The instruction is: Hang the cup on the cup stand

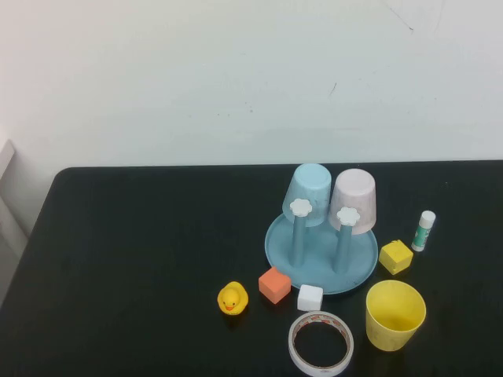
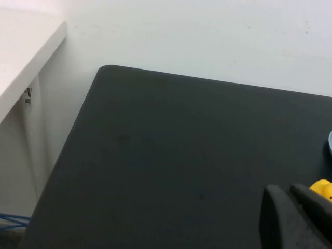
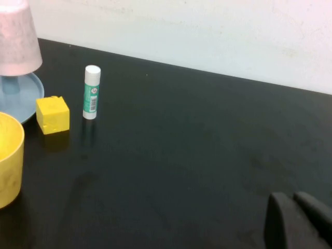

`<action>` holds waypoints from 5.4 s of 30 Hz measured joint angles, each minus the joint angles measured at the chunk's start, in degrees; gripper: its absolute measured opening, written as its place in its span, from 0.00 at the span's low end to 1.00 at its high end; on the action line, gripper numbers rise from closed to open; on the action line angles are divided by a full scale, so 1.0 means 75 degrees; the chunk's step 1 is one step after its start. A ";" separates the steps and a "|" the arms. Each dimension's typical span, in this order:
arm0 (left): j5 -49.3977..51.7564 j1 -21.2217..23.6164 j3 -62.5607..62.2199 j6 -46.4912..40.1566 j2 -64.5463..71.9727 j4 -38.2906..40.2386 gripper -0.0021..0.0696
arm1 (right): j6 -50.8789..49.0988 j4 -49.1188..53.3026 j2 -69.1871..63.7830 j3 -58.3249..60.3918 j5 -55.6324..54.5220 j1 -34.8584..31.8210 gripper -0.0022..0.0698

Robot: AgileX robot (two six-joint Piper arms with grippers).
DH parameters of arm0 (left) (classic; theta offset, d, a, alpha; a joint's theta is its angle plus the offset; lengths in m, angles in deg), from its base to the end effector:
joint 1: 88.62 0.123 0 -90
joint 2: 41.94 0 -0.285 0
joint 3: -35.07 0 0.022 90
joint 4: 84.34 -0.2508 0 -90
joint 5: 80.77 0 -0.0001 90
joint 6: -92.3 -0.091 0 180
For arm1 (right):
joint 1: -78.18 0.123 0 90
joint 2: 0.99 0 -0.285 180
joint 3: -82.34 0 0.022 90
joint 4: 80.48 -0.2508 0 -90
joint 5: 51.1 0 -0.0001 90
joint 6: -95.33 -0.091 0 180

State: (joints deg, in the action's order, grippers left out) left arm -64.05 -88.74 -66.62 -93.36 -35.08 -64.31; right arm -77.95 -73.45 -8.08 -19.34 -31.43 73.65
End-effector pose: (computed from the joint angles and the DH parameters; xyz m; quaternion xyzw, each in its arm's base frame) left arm 0.0540 -0.0091 0.1828 -0.0591 0.7687 -0.1136 0.6267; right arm 0.0528 -0.0080 0.1766 -0.0484 0.7915 -0.1107 0.5991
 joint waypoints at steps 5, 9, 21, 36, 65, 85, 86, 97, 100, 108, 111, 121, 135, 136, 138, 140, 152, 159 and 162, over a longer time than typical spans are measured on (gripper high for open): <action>-0.0033 0.0000 0.0000 0.0013 0.0000 0.0173 0.03 | 0.0000 -0.0021 0.0000 0.0000 0.0000 0.0000 0.03; -0.0138 0.0000 0.0000 0.0455 0.0000 0.1997 0.03 | 0.0000 -0.0605 0.0000 0.0000 0.0000 0.0000 0.03; -0.1541 0.0000 0.0000 0.0822 0.0000 0.5904 0.03 | -0.0896 -0.6697 0.0000 0.0061 0.0017 0.0000 0.03; -0.1244 0.0000 -0.0917 -0.2318 0.0510 0.5129 0.03 | 0.0259 -0.6866 0.0000 0.0061 0.0062 0.0000 0.03; 0.4418 -0.4859 -0.8182 -0.1043 1.0177 -0.2829 0.03 | 0.1102 -0.6989 0.0000 0.0061 0.0459 0.0000 0.03; 0.5119 -0.6685 -1.3519 -0.0280 1.5823 -0.1726 0.41 | 0.2798 -0.7957 0.0000 0.0061 0.0688 0.0000 0.03; 0.5137 -0.6685 -1.3747 -0.0159 1.6074 -0.1595 0.49 | 0.2935 -0.8031 0.0000 0.0061 0.0688 0.0000 0.03; 0.5216 -0.6685 -1.5695 0.0416 1.8129 -0.1434 0.75 | 0.3686 -0.8400 0.0000 0.0061 0.0718 0.0000 0.03; 0.5185 -0.6685 -1.6038 0.0623 1.8578 -0.1630 0.75 | 0.3731 -0.8418 0.0000 0.0061 0.0718 0.0000 0.03; 0.5087 -0.6685 -1.6337 0.1076 1.9169 -0.1937 0.58 | 0.3860 -0.8501 0.0000 0.0061 0.0718 0.0000 0.03; 0.4871 -0.6685 -1.6355 0.1089 1.9187 -0.1954 0.41 | 0.3860 -0.8519 0.0000 0.0061 0.0733 0.0000 0.03; 0.4932 -0.6685 -1.6372 0.0675 1.9190 -0.1446 0.05 | 0.3880 -0.8535 0.0000 0.0061 0.0773 0.0000 0.03; 0.5899 -0.7187 -1.6176 -0.0269 1.7232 -0.3032 0.04 | 0.3974 -0.8582 0.0000 0.0061 0.0809 0.0000 0.03; 0.5879 -0.7278 -1.6027 -0.0269 1.7018 -0.3186 0.04 | 0.3974 -0.8582 0.0000 0.0061 0.0809 0.0000 0.03; 0.5756 -0.7483 -1.5586 -0.0289 1.6488 -0.3479 0.04 | 0.3974 -0.8582 0.0000 0.0061 0.0809 0.0000 0.03; 0.5540 -0.7650 -1.5031 -0.0224 1.6008 -0.3758 0.04 | 0.3974 -0.8587 0.0000 0.0061 0.0809 0.0000 0.03; 0.2297 -0.7779 -0.9746 0.2627 1.2451 -0.6443 0.04 | 0.3990 -0.8649 0.0000 0.0061 0.0809 0.0000 0.03; 0.1627 -0.7754 -0.6946 0.8142 1.0889 -1.1687 0.04 | 0.3990 -0.8775 0.0000 0.0061 0.0809 0.0000 0.03; 0.1454 -0.7754 -0.6245 1.0445 1.0399 -1.3772 0.04 | 0.3942 -0.9210 0.0000 0.0061 0.0896 0.0000 0.03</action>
State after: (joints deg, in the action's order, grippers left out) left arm -53.14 -146.90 -113.45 -15.02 42.91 -167.60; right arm -48.38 -142.52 -8.08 -18.88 -24.71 73.65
